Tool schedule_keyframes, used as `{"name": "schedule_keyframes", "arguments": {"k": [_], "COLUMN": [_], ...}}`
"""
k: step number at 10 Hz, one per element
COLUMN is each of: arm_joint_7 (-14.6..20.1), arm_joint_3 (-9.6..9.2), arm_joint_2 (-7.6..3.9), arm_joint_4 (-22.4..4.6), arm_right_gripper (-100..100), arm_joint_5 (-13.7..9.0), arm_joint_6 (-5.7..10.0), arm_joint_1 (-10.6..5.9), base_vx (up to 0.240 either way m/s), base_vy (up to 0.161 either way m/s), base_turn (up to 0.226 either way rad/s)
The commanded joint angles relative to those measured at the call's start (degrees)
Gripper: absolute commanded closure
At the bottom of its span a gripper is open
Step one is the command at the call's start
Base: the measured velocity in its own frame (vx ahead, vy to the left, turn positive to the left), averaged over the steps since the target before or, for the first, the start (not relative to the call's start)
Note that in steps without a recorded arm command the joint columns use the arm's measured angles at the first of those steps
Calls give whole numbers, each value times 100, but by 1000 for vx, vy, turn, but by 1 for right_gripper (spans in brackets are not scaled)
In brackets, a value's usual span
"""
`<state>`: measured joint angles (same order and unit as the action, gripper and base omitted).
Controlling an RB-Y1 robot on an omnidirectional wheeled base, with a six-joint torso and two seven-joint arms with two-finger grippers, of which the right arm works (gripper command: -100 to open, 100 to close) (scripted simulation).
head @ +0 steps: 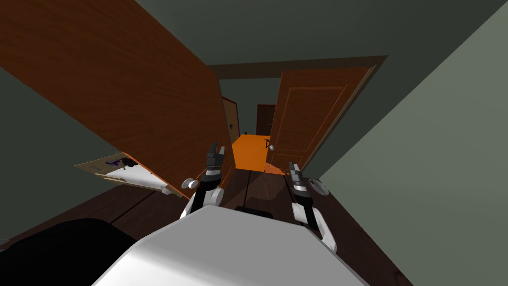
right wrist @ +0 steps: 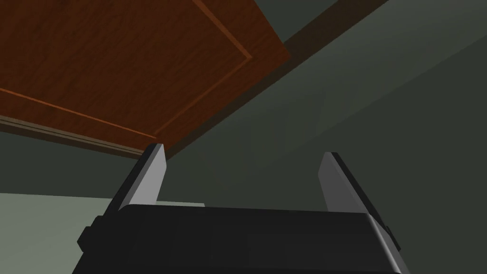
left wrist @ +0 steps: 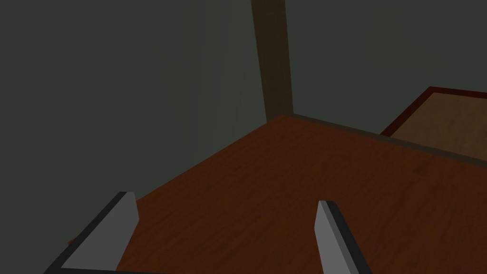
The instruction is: Pull the door open
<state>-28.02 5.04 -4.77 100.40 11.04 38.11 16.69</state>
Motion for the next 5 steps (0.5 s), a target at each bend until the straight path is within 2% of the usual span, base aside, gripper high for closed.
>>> {"name": "schedule_keyframes", "arguments": {"k": [1,5], "arm_joint_7": [-98,-494], "arm_joint_3": [12,147], "arm_joint_2": [18,-23], "arm_joint_4": [-158,-751], "arm_right_gripper": [-100,-100], "arm_joint_5": [35,202], "arm_joint_6": [67,174], "arm_joint_1": [-42,-233], "base_vx": [61,76], "base_vy": [5,18], "base_turn": [-2,-7]}}
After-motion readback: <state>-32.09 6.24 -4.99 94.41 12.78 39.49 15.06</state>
